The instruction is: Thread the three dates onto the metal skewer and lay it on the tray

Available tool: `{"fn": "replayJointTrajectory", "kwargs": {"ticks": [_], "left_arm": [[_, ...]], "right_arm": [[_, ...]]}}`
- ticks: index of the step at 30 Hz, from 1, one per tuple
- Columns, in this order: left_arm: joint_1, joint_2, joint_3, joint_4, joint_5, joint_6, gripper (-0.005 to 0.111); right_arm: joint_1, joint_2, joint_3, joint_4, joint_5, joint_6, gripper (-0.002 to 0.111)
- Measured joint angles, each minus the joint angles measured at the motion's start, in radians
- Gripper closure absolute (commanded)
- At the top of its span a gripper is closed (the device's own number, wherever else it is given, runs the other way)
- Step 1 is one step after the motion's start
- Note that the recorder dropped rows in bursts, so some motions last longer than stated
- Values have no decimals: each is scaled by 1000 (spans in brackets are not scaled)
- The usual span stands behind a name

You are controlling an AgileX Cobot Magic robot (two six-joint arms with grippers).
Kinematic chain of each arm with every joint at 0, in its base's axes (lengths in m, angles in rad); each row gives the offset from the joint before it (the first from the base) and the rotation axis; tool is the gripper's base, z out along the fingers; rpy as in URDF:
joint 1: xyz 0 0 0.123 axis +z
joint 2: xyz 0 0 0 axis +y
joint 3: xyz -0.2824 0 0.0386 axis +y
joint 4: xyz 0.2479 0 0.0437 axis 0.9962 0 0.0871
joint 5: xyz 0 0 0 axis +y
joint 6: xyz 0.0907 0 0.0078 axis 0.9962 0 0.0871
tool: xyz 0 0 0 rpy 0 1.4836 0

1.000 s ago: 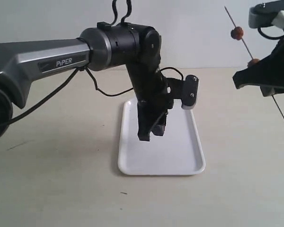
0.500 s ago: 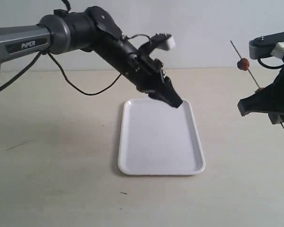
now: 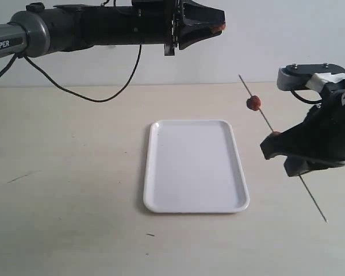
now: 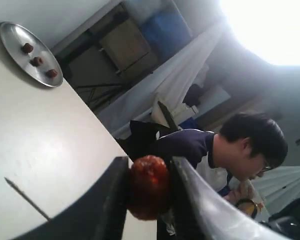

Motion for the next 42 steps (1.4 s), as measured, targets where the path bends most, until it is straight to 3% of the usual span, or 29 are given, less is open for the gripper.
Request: {"fn": "replayJointTrajectory", "kwargs": {"ticks": [18, 25, 42], "left_arm": [[34, 0, 0, 0, -123, -178, 77], [34, 0, 0, 0, -123, -200, 77], [34, 0, 0, 12, -74, -231, 77]], "right_arm": [[0, -140, 44, 182, -90, -212, 108], [0, -146, 75, 337, -130, -346, 108], [0, -103, 74, 360, -165, -377, 108]]}}
